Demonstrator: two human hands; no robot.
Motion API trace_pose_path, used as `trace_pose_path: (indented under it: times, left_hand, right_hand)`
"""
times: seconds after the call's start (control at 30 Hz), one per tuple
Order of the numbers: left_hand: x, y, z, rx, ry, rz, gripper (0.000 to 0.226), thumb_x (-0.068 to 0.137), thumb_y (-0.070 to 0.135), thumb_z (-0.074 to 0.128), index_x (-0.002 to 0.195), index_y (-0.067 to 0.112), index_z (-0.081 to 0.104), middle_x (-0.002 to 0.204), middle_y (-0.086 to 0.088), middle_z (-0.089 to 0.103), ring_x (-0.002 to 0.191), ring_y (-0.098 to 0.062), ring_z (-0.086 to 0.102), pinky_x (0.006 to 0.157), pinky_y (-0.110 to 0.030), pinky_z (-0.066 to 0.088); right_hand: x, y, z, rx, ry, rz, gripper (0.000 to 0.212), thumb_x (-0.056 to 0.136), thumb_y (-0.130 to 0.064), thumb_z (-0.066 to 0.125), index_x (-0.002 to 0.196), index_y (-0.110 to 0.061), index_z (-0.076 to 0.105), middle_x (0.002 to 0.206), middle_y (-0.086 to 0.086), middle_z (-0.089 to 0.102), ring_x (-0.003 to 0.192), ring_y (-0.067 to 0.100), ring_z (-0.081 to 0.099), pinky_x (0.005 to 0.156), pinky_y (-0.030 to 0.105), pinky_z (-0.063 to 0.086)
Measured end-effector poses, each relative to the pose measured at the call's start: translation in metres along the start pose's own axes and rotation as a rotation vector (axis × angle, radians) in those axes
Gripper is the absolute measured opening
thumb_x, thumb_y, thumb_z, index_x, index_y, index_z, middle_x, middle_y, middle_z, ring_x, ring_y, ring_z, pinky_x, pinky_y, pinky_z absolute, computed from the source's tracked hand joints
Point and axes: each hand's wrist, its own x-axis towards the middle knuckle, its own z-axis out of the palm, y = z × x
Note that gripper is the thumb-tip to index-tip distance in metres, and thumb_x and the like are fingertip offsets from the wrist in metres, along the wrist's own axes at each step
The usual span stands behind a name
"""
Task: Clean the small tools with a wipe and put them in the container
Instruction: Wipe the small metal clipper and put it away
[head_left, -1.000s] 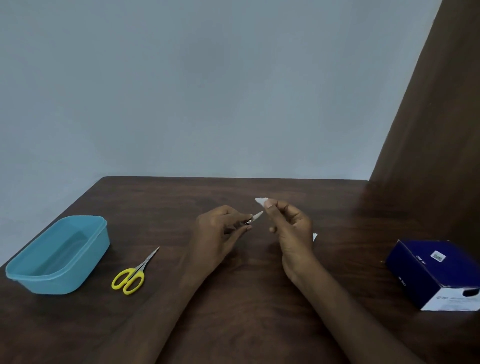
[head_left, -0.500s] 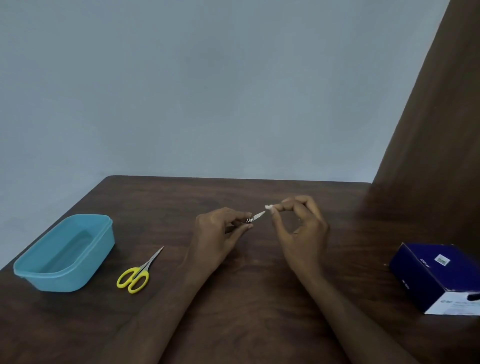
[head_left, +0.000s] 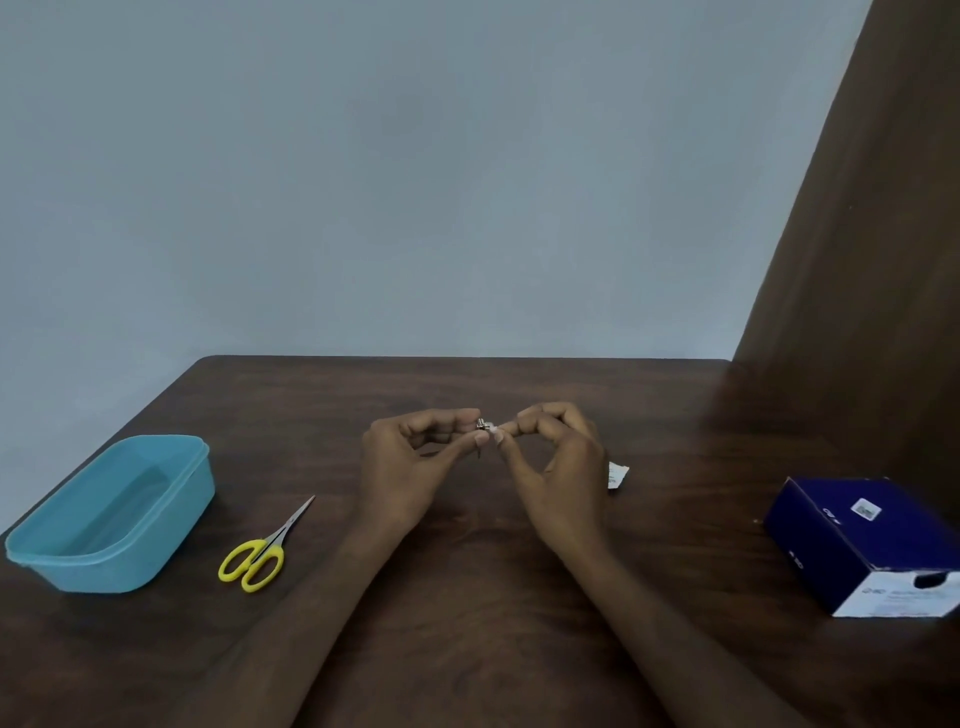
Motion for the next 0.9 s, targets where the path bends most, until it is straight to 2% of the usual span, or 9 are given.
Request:
trace_pose_path:
  times: [0.1, 0.2, 0.33, 0.4, 0.47, 0.57, 0.7, 0.8, 0.9]
  left_hand:
    - [0.000, -0.004, 0.000, -0.125, -0.013, -0.058, 0.032, 0.075, 0.025, 0.093, 0.105, 0.018, 0.084, 0.098, -0.003, 0.085, 0.096, -0.023, 0.082, 0.091, -0.038, 0.065]
    - [0.000, -0.004, 0.000, -0.157, -0.013, -0.088, 0.033, 0.077, 0.027, 0.091, 0.107, 0.017, 0.084, 0.098, -0.006, 0.085, 0.096, -0.023, 0.081, 0.090, -0.039, 0.065]
    - [-0.001, -0.003, 0.003, -0.214, -0.002, -0.140, 0.020, 0.089, 0.007, 0.083, 0.107, 0.017, 0.082, 0.096, -0.006, 0.084, 0.092, -0.014, 0.079, 0.093, -0.037, 0.066]
    - [-0.002, -0.002, 0.001, -0.220, -0.008, -0.150, 0.021, 0.089, 0.015, 0.083, 0.110, 0.019, 0.083, 0.100, -0.007, 0.083, 0.095, -0.017, 0.078, 0.098, -0.045, 0.064]
    - [-0.005, -0.003, -0.003, -0.212, -0.023, -0.149, 0.027, 0.088, 0.024, 0.084, 0.114, 0.019, 0.083, 0.104, -0.010, 0.083, 0.100, -0.021, 0.077, 0.102, -0.051, 0.061]
    - [-0.011, -0.002, -0.006, -0.117, -0.043, -0.152, 0.027, 0.095, 0.019, 0.082, 0.122, 0.016, 0.080, 0.110, -0.009, 0.082, 0.108, -0.026, 0.078, 0.104, -0.052, 0.061]
    - [-0.021, 0.009, -0.005, 0.011, -0.019, -0.142, 0.025, 0.100, 0.014, 0.077, 0.124, 0.018, 0.079, 0.111, 0.000, 0.084, 0.110, -0.020, 0.079, 0.103, -0.046, 0.061]
    - [-0.027, 0.020, -0.020, 0.079, 0.000, -0.165, 0.022, 0.101, 0.010, 0.075, 0.120, 0.019, 0.079, 0.108, -0.003, 0.084, 0.105, -0.019, 0.081, 0.100, -0.049, 0.063]
    - [-0.028, 0.044, -0.066, 0.248, 0.053, -0.151, 0.029, 0.098, 0.001, 0.073, 0.105, 0.028, 0.082, 0.095, 0.001, 0.085, 0.091, -0.013, 0.081, 0.096, -0.049, 0.064]
  right_hand:
    - [-0.002, -0.003, 0.002, 0.057, -0.039, 0.032, 0.013, 0.088, -0.044, 0.082, 0.083, -0.032, 0.077, 0.100, -0.018, 0.063, 0.101, 0.005, 0.064, 0.084, 0.022, 0.048]
    - [0.000, -0.004, 0.000, 0.044, 0.010, 0.057, 0.012, 0.090, -0.036, 0.083, 0.083, -0.032, 0.074, 0.094, -0.015, 0.067, 0.091, 0.005, 0.064, 0.074, 0.021, 0.044]
    - [-0.003, -0.007, -0.002, 0.197, -0.129, 0.136, 0.011, 0.094, -0.030, 0.080, 0.086, -0.027, 0.073, 0.085, -0.015, 0.078, 0.079, 0.006, 0.074, 0.069, 0.038, 0.058]
    - [-0.008, -0.011, 0.000, 0.248, -0.226, 0.122, 0.012, 0.096, -0.027, 0.078, 0.087, -0.025, 0.072, 0.080, -0.010, 0.079, 0.076, 0.009, 0.076, 0.071, 0.047, 0.061]
    - [-0.012, -0.014, 0.000, 0.273, -0.241, 0.112, 0.012, 0.096, -0.023, 0.078, 0.086, -0.024, 0.072, 0.077, -0.008, 0.079, 0.073, 0.010, 0.077, 0.073, 0.047, 0.063]
    - [-0.013, -0.014, 0.000, 0.270, -0.238, 0.114, 0.013, 0.095, -0.022, 0.080, 0.084, -0.023, 0.073, 0.076, -0.010, 0.079, 0.073, 0.008, 0.077, 0.075, 0.045, 0.064]
    - [-0.014, -0.017, -0.004, 0.253, -0.251, 0.095, 0.014, 0.093, -0.020, 0.082, 0.082, -0.023, 0.074, 0.075, -0.012, 0.078, 0.072, 0.004, 0.077, 0.073, 0.043, 0.065]
    - [-0.013, -0.018, -0.008, 0.223, -0.247, 0.078, 0.017, 0.092, -0.026, 0.083, 0.079, -0.024, 0.073, 0.072, -0.015, 0.077, 0.070, 0.002, 0.075, 0.072, 0.040, 0.064]
    - [-0.014, -0.020, -0.010, 0.194, -0.228, 0.076, 0.020, 0.090, -0.033, 0.084, 0.076, -0.026, 0.072, 0.069, -0.017, 0.076, 0.067, -0.001, 0.074, 0.072, 0.035, 0.062]
